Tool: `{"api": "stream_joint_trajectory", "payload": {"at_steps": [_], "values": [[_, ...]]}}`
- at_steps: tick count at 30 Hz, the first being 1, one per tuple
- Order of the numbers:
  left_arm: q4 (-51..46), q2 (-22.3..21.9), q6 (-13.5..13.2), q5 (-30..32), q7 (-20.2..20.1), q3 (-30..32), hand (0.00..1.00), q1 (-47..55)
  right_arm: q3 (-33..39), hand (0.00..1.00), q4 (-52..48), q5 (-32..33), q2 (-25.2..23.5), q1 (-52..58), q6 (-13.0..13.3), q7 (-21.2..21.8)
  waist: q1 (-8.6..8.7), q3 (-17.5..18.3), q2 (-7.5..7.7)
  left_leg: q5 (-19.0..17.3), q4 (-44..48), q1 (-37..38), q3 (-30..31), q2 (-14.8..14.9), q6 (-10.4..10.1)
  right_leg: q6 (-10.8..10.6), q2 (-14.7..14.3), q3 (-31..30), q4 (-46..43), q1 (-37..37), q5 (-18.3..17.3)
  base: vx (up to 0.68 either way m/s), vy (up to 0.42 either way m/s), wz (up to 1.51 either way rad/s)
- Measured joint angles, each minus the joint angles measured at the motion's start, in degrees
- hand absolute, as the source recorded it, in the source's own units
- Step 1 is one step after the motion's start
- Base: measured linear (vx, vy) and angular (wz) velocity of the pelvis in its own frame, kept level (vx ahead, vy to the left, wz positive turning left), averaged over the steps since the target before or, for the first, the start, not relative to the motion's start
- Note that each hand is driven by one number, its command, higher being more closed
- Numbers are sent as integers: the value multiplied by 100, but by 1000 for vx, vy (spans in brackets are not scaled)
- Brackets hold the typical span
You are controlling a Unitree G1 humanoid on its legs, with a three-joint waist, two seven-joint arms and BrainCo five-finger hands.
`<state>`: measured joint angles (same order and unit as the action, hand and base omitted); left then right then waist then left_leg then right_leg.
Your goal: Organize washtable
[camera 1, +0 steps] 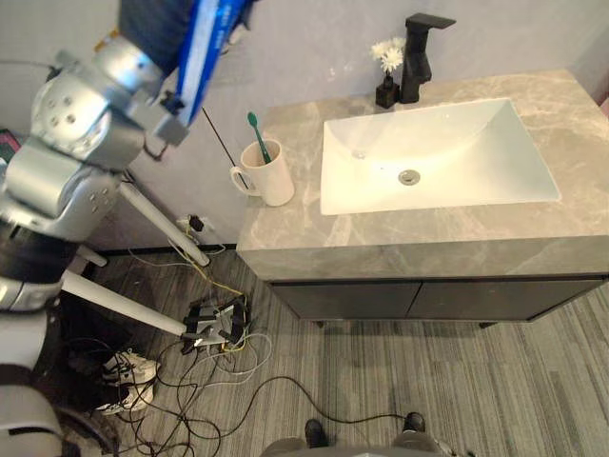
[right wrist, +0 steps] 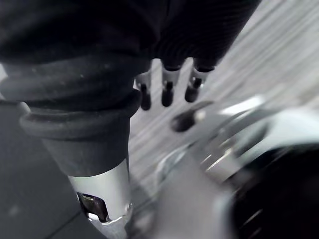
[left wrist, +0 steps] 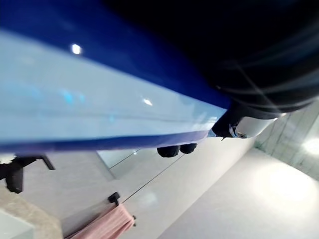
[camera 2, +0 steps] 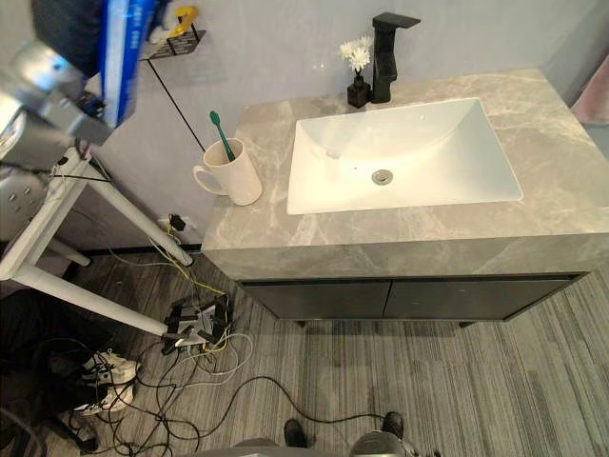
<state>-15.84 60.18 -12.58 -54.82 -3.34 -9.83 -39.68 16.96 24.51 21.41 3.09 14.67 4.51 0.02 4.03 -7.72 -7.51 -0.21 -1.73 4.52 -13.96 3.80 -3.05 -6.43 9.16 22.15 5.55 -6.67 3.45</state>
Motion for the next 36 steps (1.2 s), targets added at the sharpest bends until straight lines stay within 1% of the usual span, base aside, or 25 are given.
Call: {"api": "stream_joint_trajectory", "payload": {"at_steps": [1, 2, 4, 6, 7, 9, 10, 12, 14, 15, 17, 18, 20, 21, 23, 25, 26, 27, 28, 29, 31, 32, 33, 35, 36], "values": [[-332, -282, -68, 2, 139, 400, 100, 409, 39, 0, -691, 5, -46, -122, 137, -150, -9, 33, 38, 10, -3, 0, 6, 10, -11, 4, -15, 5, 1, -2, 3, -53, -17, 3], [-469, -461, -124, 2, 233, 572, 100, 581, 61, 0, -990, 5, -56, -186, 225, -271, -27, 58, 60, 13, -5, -1, 12, 11, -15, 5, -22, 12, 2, -3, 3, -41, -18, 5], [-826, -1300, -253, 45, 554, 1143, 100, 1032, 368, 0, -2162, -36, -154, -521, 442, -692, -99, 154, 159, 29, -12, -1, 51, 9, -24, 11, -48, 39, 3, -15, 7, -30, -13, 5], [-995, -1770, -295, 127, 730, 1370, 100, 1234, 729, 0, -2830, -222, -240, -768, 572, -1022, -139, 197, 224, 39, -19, 1, 56, 10, -25, 18, -55, 43, 2, -16, 12, 0, 0, 0], [-1110, -2108, -298, 184, 781, 1511, 100, 1411, 1093, 0, -3258, -353, -249, -1001, 635, -1228, -151, 221, 266, 44, -24, 8, 58, 8, -23, 33, -55, 47, 2, -23, 22, 0, 0, 0], [-1253, -2616, -282, 328, 848, 1570, 100, 1730, 1757, 0, -3804, -611, -183, -1426, 715, -1643, -154, 262, 338, 44, -34, 50, 49, 2, -23, 36, -49, 37, 2, -52, 25, 0, 0, 0], [-1295, -2745, -271, 363, 847, 1575, 100, 1819, 1919, 0, -3912, -668, -136, -1530, 748, -1742, -150, 271, 354, 44, -39, 64, 43, 1, -23, 36, -49, 32, 2, -61, 25, -25, 9, -5], [-1420, -3189, -197, 470, 837, 1582, 100, 2074, 2442, 0, -4348, -979, 145, -1843, 799, -2150, -140, 289, 389, 43, -74, 146, -15, 0, -23, 37, -50, -20, 2, -93, 26, -36, 12, -12], [-1576, -3476, -141, 611, 821, 1578, 100, 2176, 2692, 0, -4633, -1140, 369, -2039, 818, -2389, -92, 290, 389, 43, -115, 186, -37, -2, -22, 44, -55, -45, 2, -89, 31, -33, 9, -13], [-1709, -3644, -138, 646, 800, 1569, 100, 2245, 2776, 0, -4768, -1240, 498, -2201, 836, -2552, -19, 291, 391, 43, -137, 199, -53, -1, -22, 49, -61, -63, 3, -79, 35, -34, 6, -10], [-1833, -3860, -138, 732, 710, 1494, 100, 2280, 2782, 0, -4968, -1351, 643, -2357, 860, -2698, 28, 299, 391, 42, -142, 199, -99, 5, -22, 57, -68, -124, 3, -43, 41, -30, 5, -18], [-1897, -4007, -139, 838, 694, 1367, 100, 2279, 2755, 0, -5107, -1450, 717, -2482, 880, -2760, 28, 306, 384, 41, -152, 195, -191, 20, -23, 71, -84, -206, 3, 18, 61, -22, 0, -29], [-1896, -4226, -129, 937, 680, 1054, 100, 2269, 2676, 0, -5246, -1531, 723, -2654, 909, -2778, 111, 307, 384, 41, -154, 179, -228, 27, -23, 75, -93, -234, 2, 55, 70, -14, -10, -19], [-1888, -4393, -109, 1090, 681, 824, 100, 2267, 2448, 0, -5294, -1532, 717, -2726, 958, -2779, 157, 308, 381, 41, -159, 172, -270, 30, -23, 78, -98, -273, 1, 92, 80, -15, -9, -20], [-1735, -4654, -96, 1422, 724, 388, 100, 2158, 1851, 0, -5294, -1513, 673, -2797, 1058, -2736, 170, 310, 379, 40, -162, 178, -357, 33, -23, 76, -102, -355, 1, 135, 100, -14, -4, -19], [-1199, -4890, 35, 1922, 740, -327, 100, 1726, 629, 0, -5251, -1248, 493, -2801, 1125, -2399, 163, 310, 378, 41, -163, 163, -380, 31, -23, 78, -102, -385, 0, 169, 119, -27, -8, -7], [-1035, -4922, 69, 1996, 740, -494, 100, 1597, 243, 0, -5206, -1215, 435, -2800, 1128, -2309, 162, 310, 378, 41, -162, 156, -391, 31, -23, 79, -103, -399, 0, 180, 125, -39, -8, -9], [-689, -4997, 147, 2212, 737, -830, 100, 1341, -532, 0, -5048, -989, 320, -2800, 1128, -2003, 162, 310, 377, 41, -163, 155, -416, 30, -23, 78, -103, -432, 0, 197, 135, -24, -5, -8], [-515, -5031, 192, 2285, 731, -1001, 100, 1210, -887, 0, -4953, -904, 266, -2799, 1115, -1879, 164, 310, 377, 41, -164, 156, -426, 28, -22, 76, -102, -444, 0, 201, 138, -35, -7, -11], [-18, -5183, 353, 2552, 707, -1410, 100, 825, -1867, 0, -4676, -561, 113, -2797, 1017, -1414, 160, 309, 377, 41, -183, 156, -450, 21, -22, 74, -99, -482, 0, 225, 147, -18, -5, -8], [280, -5290, 458, 2778, 698, -1577, 100, 615, -2416, 0, -4547, -207, 6, -2795, 944, -1083, 162, 309, 378, 41, -196, 156, -464, 18, -22, 74, -98, -491, 0, 238, 149, -7, -3, -3], [556, -5374, 514, 2958, 706, -1687, 100, 421, -2854, 0, -4530, 127, -71, -2777, 845, -849, 165, 309, 378, 41, -210, 157, -468, 14, -21, 74, -98, -492, 0, 245, 149, 0, 0, 0], [704, -5426, 497, 3069, 722, -1655, 100, 279, -2914, 0, -4481, 465, -203, -2741, 827, -783, 169, 307, 381, 41, -222, 161, -471, 11, -21, 74, -98, -492, 0, 249, 149, 0, 0, 0], [915, -5400, 493, 3211, 708, -1681, 100, 50, -2914, 0, -4456, 761, -193, -2737, 821, -711, 164, 303, 388, 41, -228, 168, -476, 6, -21, 75, -93, -490, 0, 245, 150, 0, 0, 0], [1157, -5317, 502, 3417, 718, -1698, 100, -206, -2944, 0, -4424, 1038, -90, -2732, 805, -538, 169, 296, 400, 41, -234, 172, -480, 2, -21, 75, -90, -490, 0, 246, 151, 0, 0, 0]]}}
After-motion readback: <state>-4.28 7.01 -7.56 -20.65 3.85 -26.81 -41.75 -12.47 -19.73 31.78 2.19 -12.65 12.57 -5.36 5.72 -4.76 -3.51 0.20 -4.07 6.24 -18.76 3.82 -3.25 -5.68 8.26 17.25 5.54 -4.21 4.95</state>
